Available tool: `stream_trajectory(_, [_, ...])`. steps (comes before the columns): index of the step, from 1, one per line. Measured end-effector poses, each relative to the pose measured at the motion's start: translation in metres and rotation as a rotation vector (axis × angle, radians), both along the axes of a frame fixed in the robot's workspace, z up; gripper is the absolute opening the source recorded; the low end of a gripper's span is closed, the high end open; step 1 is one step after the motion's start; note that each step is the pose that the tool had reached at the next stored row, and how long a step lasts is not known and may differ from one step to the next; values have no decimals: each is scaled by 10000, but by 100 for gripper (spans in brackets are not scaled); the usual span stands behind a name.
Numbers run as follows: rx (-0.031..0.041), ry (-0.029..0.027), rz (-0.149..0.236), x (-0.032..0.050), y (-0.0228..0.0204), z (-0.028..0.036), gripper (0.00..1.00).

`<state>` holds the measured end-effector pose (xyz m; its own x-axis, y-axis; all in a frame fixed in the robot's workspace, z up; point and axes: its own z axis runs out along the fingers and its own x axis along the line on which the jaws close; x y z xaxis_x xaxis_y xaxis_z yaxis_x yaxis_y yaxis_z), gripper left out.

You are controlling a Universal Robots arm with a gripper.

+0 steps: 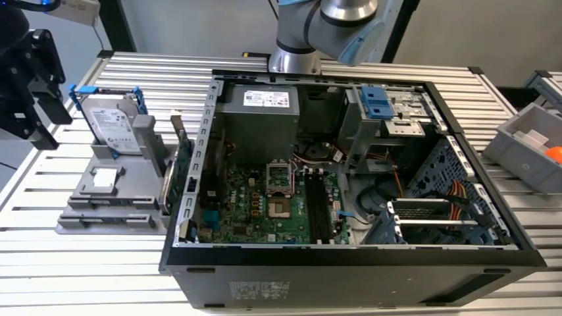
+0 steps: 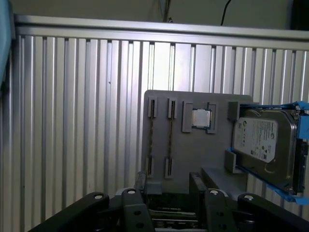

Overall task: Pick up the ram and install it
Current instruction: 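Pick up the ram and move it above insertion slot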

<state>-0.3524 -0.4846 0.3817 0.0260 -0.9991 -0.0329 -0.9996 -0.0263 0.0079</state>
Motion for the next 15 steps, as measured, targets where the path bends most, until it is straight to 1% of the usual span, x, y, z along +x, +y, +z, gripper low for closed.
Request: stream_trajectory(15, [-1, 1, 0, 0, 0, -95, 100])
